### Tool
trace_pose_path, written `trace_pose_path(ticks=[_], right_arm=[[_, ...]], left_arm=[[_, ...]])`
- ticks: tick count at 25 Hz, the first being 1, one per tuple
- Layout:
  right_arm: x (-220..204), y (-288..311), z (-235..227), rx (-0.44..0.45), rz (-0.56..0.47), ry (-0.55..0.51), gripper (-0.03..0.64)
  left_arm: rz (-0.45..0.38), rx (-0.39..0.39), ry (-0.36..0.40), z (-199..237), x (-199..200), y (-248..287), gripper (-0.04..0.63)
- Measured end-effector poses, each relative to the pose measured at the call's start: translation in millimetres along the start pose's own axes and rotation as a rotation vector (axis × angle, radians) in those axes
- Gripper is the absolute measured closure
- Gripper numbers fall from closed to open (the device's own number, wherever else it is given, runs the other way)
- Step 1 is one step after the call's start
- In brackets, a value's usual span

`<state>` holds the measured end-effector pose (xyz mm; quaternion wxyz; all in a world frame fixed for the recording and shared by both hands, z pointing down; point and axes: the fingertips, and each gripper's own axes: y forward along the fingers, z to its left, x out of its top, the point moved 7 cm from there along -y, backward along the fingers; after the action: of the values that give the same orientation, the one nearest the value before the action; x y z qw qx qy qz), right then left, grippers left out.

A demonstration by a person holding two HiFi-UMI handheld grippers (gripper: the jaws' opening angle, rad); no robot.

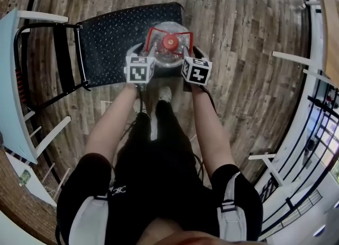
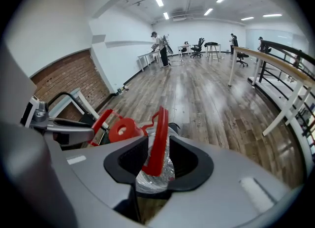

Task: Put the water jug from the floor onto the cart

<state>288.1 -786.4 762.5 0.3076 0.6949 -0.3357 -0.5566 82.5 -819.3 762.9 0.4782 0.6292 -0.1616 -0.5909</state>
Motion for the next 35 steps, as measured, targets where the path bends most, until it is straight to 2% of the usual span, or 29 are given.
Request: trace_pose_path(ticks=[3,5,6,8,14,20,24,27,30,35], right_arm=[[2,-15,3,-0.010,-0.047,0.020,0.479],[5,-30,5,-0.030,-0.089,0.038,0.490],[8,-38,6,-0.051,-0.117,0.043,0.506],[15,-57,11,-0.087,-0.184,0.042,0.592],[41,-112,55,-0.044,-0.294,0.031,0.603],[72,-158,85,-0.065,-0.359,0.058,0.604],[89,-190,103,-0.006,-0.460,0.079,0.604],[105,-214,119,0.035,-0.546,0.025,0.604],[117,-237,129,0.008,-0.602,-0.044,0.604],[132,-254,137,0.005,-0.644,-0.061,0.604]], left_arm=[[-0.020,0.025,-0.003,3,6,-19,0.468],[-0.046,0.037,-0.011,3,12,-33,0.524],[-0.062,0.042,-0.015,2,14,-40,0.561],[-0.094,0.045,-0.012,-2,19,-54,0.592],[-0.155,0.021,0.019,-10,46,-110,0.595],[-0.226,0.024,0.115,-14,83,-172,0.595],[-0.278,-0.003,0.101,-12,96,-202,0.595],[-0.316,-0.001,0.099,-7,106,-222,0.595],[-0.363,0.010,0.122,-9,115,-244,0.595],[-0.419,0.007,0.137,-8,128,-266,0.595]])
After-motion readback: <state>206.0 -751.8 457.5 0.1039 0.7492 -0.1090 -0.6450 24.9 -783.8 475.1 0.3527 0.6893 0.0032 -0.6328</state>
